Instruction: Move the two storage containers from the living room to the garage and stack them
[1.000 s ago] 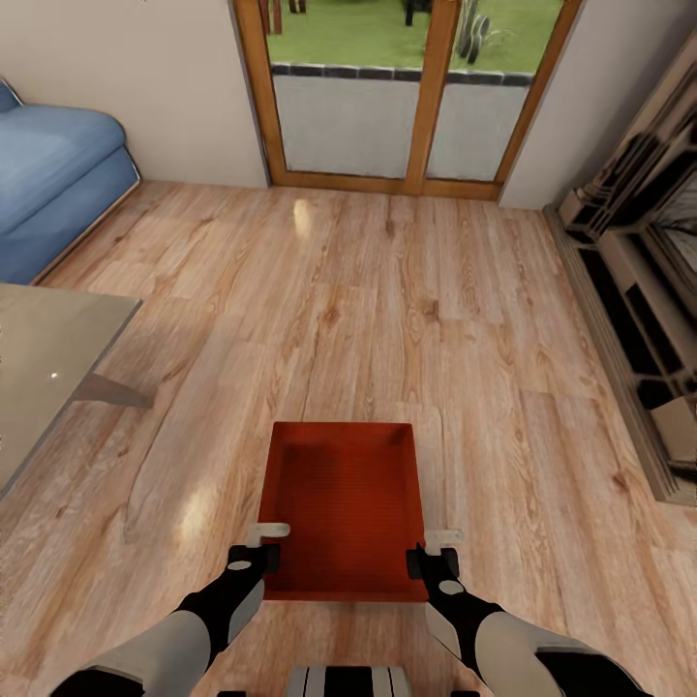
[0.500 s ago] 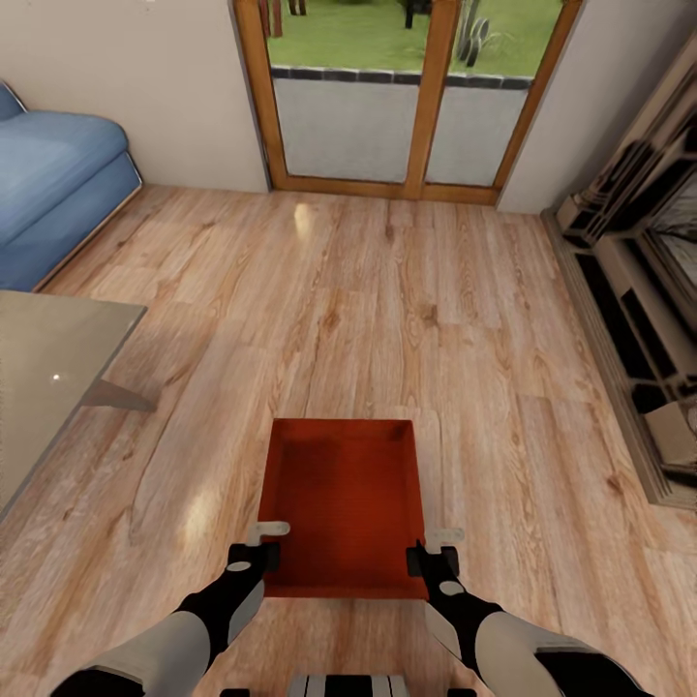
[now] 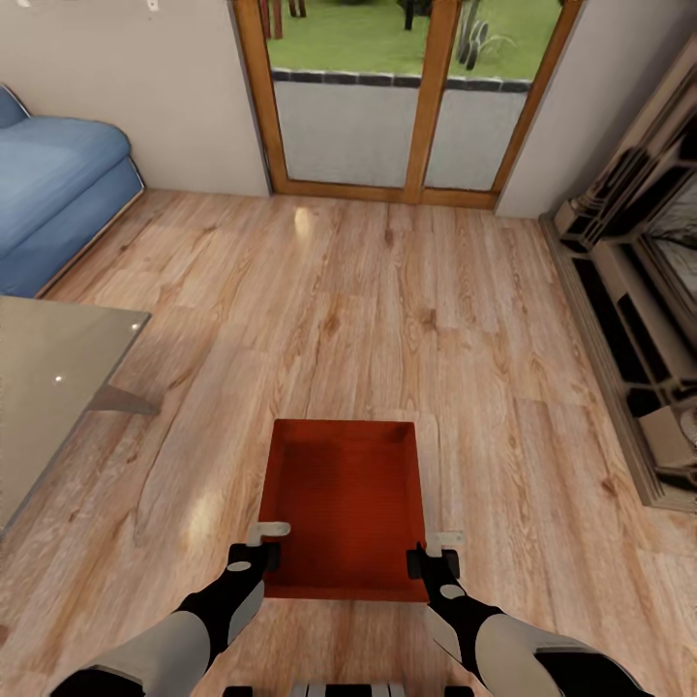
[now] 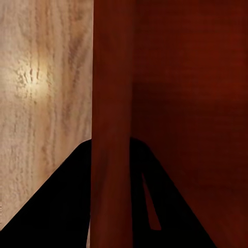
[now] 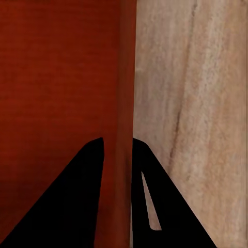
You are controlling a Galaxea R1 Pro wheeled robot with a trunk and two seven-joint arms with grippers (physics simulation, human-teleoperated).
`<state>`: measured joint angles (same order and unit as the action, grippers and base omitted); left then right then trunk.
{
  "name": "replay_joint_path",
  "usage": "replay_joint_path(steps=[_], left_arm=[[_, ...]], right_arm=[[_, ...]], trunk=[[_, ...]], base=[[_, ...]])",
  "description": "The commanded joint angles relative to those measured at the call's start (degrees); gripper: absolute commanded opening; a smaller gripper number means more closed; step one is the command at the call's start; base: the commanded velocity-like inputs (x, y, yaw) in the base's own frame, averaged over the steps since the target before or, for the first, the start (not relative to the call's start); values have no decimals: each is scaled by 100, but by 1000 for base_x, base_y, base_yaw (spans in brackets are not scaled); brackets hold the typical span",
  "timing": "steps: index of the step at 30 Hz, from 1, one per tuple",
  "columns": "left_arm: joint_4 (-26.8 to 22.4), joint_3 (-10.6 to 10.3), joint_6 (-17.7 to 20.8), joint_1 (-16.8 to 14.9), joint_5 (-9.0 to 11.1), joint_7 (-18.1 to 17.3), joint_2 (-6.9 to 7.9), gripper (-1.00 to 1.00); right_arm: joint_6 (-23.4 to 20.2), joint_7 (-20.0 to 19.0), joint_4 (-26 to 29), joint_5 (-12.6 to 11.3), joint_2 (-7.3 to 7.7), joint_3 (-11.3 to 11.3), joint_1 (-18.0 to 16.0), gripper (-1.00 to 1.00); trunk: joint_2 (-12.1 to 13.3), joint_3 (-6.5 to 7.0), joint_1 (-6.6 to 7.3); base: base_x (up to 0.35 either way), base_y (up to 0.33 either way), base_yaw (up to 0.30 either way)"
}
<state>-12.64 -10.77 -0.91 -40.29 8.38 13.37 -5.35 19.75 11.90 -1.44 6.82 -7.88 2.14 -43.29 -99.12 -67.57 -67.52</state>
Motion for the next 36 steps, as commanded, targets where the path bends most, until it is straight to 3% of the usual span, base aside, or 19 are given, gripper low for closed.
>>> replay_joint_path(steps=[1, 36], left_arm=[[-10, 172, -10, -5, -12, 69, 7, -100], [157, 181, -67, -5, -3, 77, 1, -100]], right_arm=[[3, 23, -14, 144, -3, 243, -4, -100], [-6, 23, -32, 158, 25, 252, 190, -100]], trunk=[[40, 16, 23], [1444, 644, 792]], base=[[0, 0, 0], [0, 0, 0]])
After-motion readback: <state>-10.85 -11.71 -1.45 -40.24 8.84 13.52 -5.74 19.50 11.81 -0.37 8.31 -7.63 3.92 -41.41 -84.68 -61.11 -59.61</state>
